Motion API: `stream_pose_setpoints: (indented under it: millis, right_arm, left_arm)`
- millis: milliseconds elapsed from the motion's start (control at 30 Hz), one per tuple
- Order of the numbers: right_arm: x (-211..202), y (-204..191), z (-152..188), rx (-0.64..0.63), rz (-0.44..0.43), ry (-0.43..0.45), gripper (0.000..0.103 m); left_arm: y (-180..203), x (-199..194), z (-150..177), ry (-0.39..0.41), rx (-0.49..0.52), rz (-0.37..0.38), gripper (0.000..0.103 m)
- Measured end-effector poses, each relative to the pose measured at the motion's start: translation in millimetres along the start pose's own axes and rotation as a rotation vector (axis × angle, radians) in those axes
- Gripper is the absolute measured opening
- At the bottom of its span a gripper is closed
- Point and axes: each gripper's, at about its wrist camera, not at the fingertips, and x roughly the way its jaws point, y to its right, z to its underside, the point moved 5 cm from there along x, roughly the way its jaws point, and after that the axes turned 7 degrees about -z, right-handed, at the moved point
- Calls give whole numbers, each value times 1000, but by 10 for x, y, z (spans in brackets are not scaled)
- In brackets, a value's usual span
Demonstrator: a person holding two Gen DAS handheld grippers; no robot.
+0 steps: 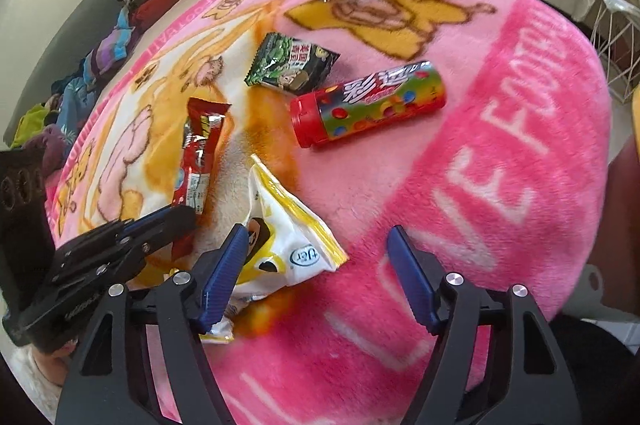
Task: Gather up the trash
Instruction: 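Grasp the red snack wrapper with the left tool while the right tool grasps the white-yellow bag, then lift the red wrapper and white-yellow bag off the blanket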
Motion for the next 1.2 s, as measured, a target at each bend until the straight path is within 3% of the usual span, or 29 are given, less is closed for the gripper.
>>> stream_pose_setpoints:
  millis: [100,167,333,600,1200]
  right_arm:
    - [24,21,19,0,10,4,55]
    - [13,19,22,12,-23,6,37]
    - [-142,32,11,28,-90,52,23]
    - [-532,-54,-56,-51,-50,174,18]
    - [-908,72,-109,-78,10,260,14]
  left_arm:
    - [-19,-17,-9,3,-11,-10,8]
    - [-34,-25,-14,5,-27,-15,8]
    - [-20,-76,-41,13,-41,-36,8]
    - [33,-220,-123,53,-50,-53,8]
    - [294,-421,-285,115,-7,-80,8]
